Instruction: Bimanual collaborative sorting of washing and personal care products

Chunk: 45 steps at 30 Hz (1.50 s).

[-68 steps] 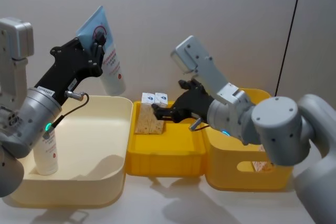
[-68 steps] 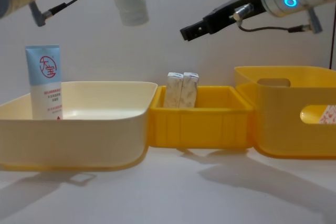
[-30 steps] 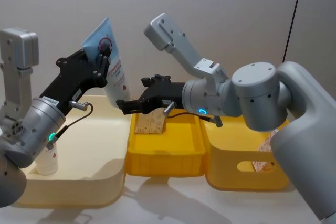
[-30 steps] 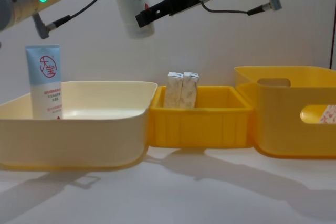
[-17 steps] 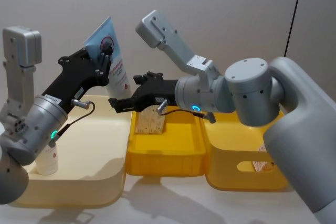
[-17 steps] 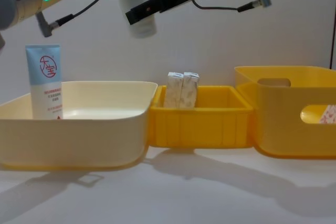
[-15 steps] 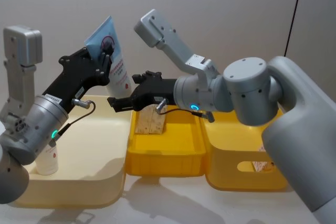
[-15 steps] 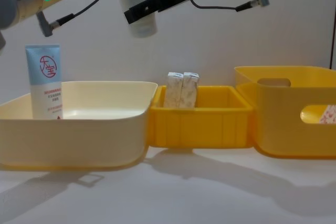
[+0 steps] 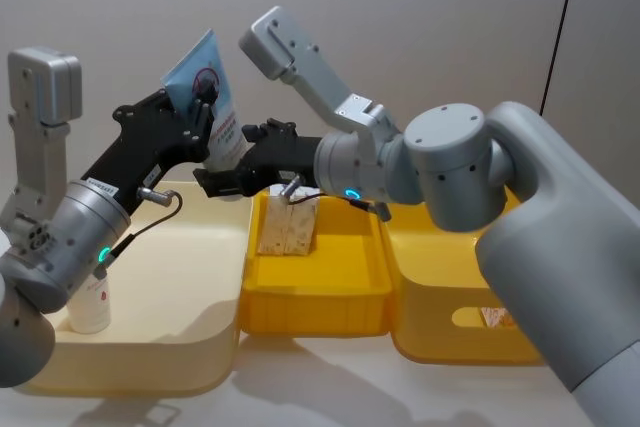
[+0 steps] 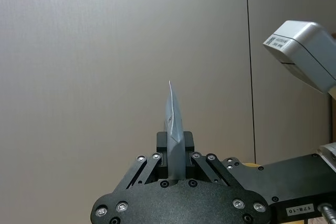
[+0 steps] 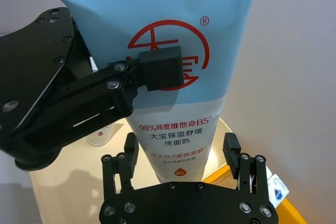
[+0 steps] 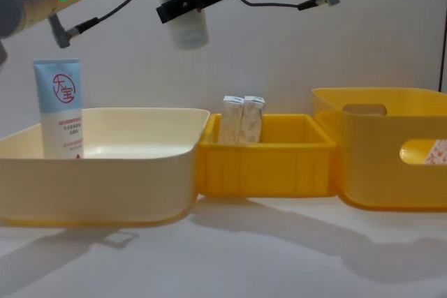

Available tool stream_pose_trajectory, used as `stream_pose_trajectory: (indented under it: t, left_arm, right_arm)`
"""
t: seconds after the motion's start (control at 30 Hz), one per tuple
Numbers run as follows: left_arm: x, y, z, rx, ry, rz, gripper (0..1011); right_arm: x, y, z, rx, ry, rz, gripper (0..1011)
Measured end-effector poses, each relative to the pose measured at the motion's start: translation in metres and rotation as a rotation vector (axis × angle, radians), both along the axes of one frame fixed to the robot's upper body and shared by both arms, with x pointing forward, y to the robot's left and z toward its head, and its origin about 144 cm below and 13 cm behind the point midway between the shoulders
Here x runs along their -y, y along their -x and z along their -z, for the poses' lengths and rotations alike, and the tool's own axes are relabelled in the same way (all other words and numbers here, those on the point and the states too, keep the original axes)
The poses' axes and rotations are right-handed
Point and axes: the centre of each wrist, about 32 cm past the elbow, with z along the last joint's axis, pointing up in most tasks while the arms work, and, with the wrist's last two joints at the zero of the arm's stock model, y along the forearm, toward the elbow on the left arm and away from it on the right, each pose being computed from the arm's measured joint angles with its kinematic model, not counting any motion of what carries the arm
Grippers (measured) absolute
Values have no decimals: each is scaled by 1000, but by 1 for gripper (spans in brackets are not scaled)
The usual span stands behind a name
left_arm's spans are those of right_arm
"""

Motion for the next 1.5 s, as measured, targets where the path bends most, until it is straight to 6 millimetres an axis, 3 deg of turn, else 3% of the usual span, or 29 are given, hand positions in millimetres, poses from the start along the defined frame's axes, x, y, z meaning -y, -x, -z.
stream_pose_trajectory:
  t: [0.23, 0.43, 0.53, 0.67, 1.5]
  left_arm:
    - [-1, 1, 0, -1, -1, -3, 159]
    - [-1, 1, 0, -1, 0, -4, 159]
    - [-1, 1, 0, -2, 0, -5, 158]
    - [-1, 1, 0, -2, 0, -6, 159]
    - [-2, 2, 0, -3, 0, -7, 159]
  right_arm:
    - [-4, -2, 0, 16, 0, 7, 996]
    - [-7, -3, 1, 23, 0, 10, 873]
    - [-7, -3, 1, 26, 0, 12, 752]
    - [-8, -4, 1, 28, 0, 13, 699]
    - [-9, -4, 0, 36, 0, 16, 561]
